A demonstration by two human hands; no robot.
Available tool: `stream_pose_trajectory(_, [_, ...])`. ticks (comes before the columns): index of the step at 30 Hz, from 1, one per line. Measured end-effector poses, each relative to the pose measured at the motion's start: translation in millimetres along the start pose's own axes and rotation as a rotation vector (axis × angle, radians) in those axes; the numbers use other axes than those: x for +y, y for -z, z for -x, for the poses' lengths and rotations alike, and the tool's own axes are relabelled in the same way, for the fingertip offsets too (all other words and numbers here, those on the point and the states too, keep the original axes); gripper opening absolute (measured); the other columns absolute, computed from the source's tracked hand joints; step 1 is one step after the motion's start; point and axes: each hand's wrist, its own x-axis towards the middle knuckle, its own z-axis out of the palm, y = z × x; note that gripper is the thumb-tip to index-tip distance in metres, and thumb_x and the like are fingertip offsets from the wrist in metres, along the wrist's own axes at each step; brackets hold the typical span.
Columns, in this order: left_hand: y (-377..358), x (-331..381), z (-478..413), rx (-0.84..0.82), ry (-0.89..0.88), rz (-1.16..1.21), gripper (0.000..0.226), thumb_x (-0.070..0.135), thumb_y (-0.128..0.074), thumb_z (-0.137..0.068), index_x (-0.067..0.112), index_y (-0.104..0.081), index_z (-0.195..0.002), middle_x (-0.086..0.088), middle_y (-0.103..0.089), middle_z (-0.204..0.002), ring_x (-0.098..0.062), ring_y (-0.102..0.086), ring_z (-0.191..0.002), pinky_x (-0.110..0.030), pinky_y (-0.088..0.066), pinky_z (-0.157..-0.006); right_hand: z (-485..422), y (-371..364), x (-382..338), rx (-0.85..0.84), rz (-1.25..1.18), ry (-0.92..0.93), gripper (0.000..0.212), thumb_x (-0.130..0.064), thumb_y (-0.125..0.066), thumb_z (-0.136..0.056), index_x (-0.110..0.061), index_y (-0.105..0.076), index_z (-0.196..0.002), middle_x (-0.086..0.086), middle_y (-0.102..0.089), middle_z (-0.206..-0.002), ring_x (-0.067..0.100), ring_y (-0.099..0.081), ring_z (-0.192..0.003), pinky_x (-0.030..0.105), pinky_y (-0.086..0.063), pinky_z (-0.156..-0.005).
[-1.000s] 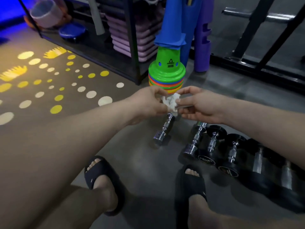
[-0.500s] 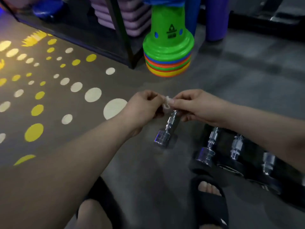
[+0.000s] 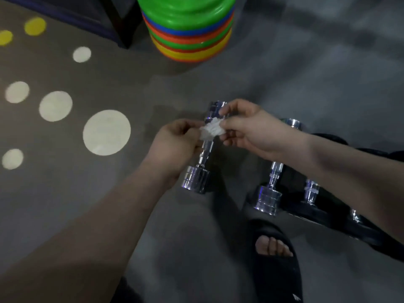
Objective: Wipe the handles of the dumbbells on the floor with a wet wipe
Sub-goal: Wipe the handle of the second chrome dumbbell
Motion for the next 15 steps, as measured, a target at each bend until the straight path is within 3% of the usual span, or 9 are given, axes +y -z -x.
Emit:
stream_pose_trajectory(2, [2,-4,-8,0.01,0.039,-0.006,0.021,0.008,-0.051,-0.101,0.011,-0.071,-0.096,0.008,-0.068,-0.065,-0.005,-0.059,-0.057,-0.027,-0.055,-0.064,-12,-1,4,-0.023,0.041,0.004,0.017,0.004,-0.054,-0.098,-0.009,-0.063,-0.102,0.012,-0.065,-0.083,0.017,-0.06,-0.064,0.026,-0.054,-0.061])
stream_pose_trajectory(6, [6,-10,-16,-0.064,0.046,-0.055,0.028,0.034,-0.072,-0.091,0.01,-0.072,-0.104,-0.005,-0.073,-0.086,-0.013,-0.068,-0.079,-0.037,-0.06,-0.085,-26,-3,10,-0.075,-0.033,-0.075,0.014,-0.001,-0.055,-0.098,-0.005,-0.068,-0.098,0.013,-0.068,-0.088,0.017,-0.063,-0.073,0.027,-0.054,-0.07])
stream_pose_trajectory(10, [3,-16,-20,-0.025,0.107,0.168,0.017,0.007,-0.056,-0.1,0.0,-0.066,-0.112,-0.021,-0.074,-0.107,-0.032,-0.072,-0.103,-0.045,-0.057,-0.096,-29,-1,14,-0.119,-0.03,-0.092,0.014,0.005,-0.057,-0.095,-0.004,-0.064,-0.103,0.012,-0.063,-0.084,0.015,-0.06,-0.069,0.024,-0.054,-0.066])
stream_pose_trajectory(13, [-4,-14,-20,-0.016,0.107,0.332,0.018,0.003,-0.052,-0.101,-0.004,-0.061,-0.115,-0.025,-0.072,-0.107,-0.034,-0.071,-0.098,-0.043,-0.059,-0.093,-23,4,16,-0.055,0.032,-0.093,0.024,0.011,-0.053,-0.094,-0.004,-0.06,-0.111,0.01,-0.058,-0.077,0.015,-0.056,-0.064,0.024,-0.051,-0.06])
stream_pose_trajectory(15, [-13,-14,-18,-0.006,0.055,0.282,0.017,0.001,-0.058,-0.098,0.001,-0.059,-0.115,-0.024,-0.072,-0.107,-0.033,-0.072,-0.095,-0.045,-0.058,-0.089,-14,11,14,-0.049,0.019,-0.112,0.016,0.0,-0.056,-0.097,-0.007,-0.062,-0.11,0.01,-0.059,-0.08,0.016,-0.057,-0.065,0.028,-0.05,-0.063])
